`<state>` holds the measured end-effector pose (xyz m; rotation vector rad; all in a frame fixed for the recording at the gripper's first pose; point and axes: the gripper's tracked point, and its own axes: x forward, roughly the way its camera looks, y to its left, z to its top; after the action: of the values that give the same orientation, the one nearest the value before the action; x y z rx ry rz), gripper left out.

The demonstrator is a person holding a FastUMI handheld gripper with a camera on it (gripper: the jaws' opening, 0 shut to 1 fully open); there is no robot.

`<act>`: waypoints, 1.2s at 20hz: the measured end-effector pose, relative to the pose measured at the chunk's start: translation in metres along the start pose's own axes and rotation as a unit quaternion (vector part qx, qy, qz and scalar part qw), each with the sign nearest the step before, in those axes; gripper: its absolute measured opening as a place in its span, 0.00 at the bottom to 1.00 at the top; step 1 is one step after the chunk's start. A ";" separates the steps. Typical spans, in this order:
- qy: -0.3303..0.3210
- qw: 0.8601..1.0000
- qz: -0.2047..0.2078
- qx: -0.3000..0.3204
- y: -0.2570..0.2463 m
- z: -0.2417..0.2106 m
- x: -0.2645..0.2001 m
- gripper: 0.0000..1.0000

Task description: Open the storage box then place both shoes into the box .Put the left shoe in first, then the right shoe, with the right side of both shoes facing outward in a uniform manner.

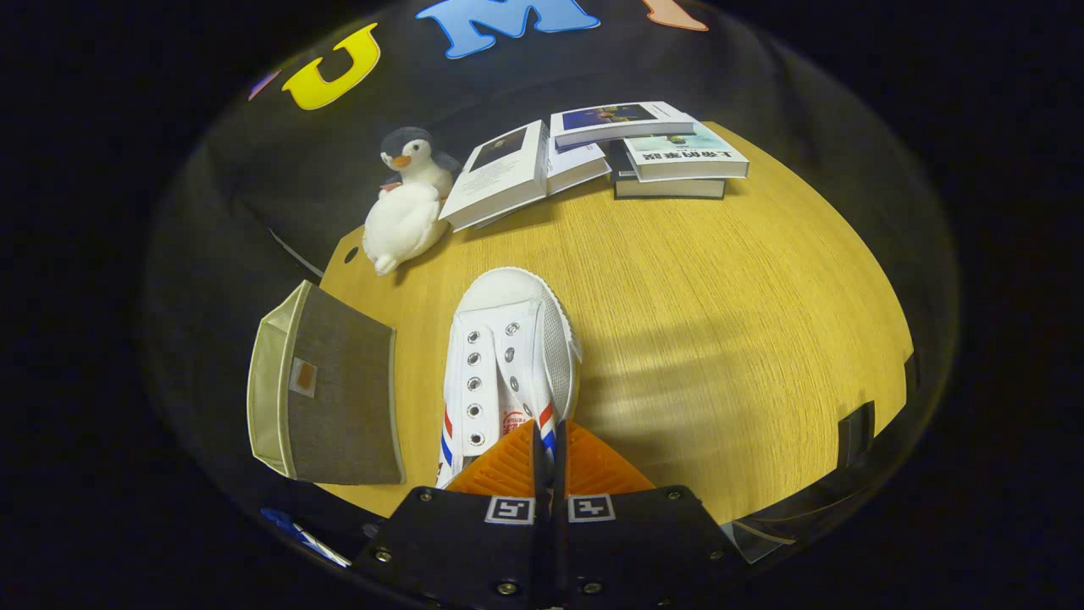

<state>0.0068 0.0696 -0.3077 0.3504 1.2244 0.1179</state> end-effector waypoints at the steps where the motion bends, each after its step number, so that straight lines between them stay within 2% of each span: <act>1: -0.002 1.000 0.004 0.001 0.008 0.003 -0.004 0.00; 11: -0.018 0.999 0.035 -0.014 0.090 0.029 -0.030 0.00; 24: -0.010 0.995 0.089 -0.051 0.215 0.037 -0.023 0.00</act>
<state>0.0547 0.2578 -0.2061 0.3709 1.1619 0.3288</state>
